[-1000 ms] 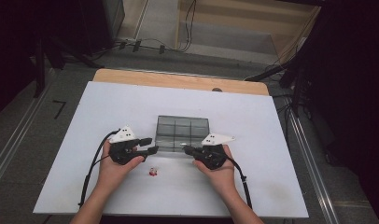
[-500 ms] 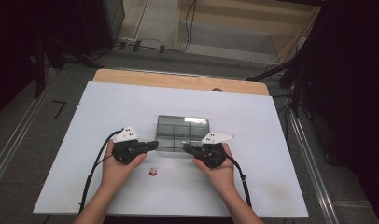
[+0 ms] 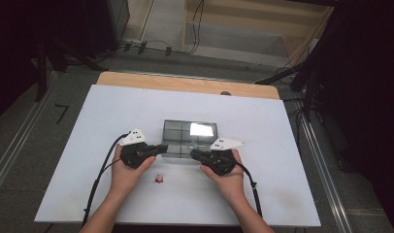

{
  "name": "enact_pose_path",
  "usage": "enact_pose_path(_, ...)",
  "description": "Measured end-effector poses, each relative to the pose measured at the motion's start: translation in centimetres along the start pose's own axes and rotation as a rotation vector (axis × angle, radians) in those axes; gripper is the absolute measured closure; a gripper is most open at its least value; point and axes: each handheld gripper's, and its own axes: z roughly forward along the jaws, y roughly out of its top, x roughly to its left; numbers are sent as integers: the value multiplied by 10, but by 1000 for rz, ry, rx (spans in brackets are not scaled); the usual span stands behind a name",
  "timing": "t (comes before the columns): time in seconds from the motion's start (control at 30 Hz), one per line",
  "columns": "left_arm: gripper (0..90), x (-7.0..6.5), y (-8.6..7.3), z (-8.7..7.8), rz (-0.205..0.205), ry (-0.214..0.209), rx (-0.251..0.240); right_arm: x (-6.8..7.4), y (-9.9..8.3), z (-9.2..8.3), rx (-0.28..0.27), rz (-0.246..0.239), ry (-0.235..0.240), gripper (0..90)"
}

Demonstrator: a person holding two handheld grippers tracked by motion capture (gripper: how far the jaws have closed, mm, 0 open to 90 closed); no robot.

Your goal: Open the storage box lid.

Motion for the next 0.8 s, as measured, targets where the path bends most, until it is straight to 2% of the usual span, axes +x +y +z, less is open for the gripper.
enact_pose_path(0.2, 889, 0, 3, 0, -7, 5, -25, -5, -7, -9, -19, 17, -6, 663)
enact_pose_path(0.33, 888, -1, 7, 0, 19, 32, -34, -11, -8, -18, -39, 39, -21, 547)
enact_pose_path(0.4, 888, -2, 9, 0, 25, 39, -38, -14, -9, -22, -39, 50, -49, 497)
enact_pose_path(0.57, 888, -1, 13, 3, 18, 49, -51, -22, -12, -29, -36, 85, -86, 345)
enact_pose_path(0.73, 888, 2, 14, 3, 14, 61, -58, -30, -12, -37, -32, 90, -111, 150)
enact_pose_path(0.8, 888, 3, 15, 3, 13, 65, -58, -35, -11, -39, -40, 98, -119, 105)
